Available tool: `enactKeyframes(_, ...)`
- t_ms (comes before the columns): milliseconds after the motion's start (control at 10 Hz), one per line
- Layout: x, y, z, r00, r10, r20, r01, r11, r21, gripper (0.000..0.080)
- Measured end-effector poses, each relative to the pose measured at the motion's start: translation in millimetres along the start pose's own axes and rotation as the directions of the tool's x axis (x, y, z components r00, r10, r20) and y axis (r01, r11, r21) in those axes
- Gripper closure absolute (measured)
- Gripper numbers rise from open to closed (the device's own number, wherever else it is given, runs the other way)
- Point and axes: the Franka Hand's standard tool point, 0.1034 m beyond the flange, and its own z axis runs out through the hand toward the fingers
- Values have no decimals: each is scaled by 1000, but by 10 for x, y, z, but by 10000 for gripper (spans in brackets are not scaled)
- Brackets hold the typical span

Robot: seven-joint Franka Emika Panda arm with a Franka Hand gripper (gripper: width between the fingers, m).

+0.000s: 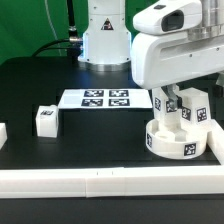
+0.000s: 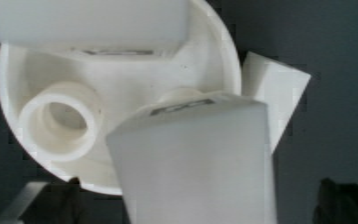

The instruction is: Assemble stool

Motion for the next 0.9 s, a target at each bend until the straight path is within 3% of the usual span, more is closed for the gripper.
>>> enactKeyframes(100,-10,6,12,1000,1,3,-1,1000,0,160)
enactKeyframes(300,-13,22,14,1000,5,3,-5,1000,0,459)
enactKeyframes(600,-14,24,13,996,85,3,-85,996,0,459)
enactKeyframes(900,-21,19,18,914,406,4,-406,914,3,459)
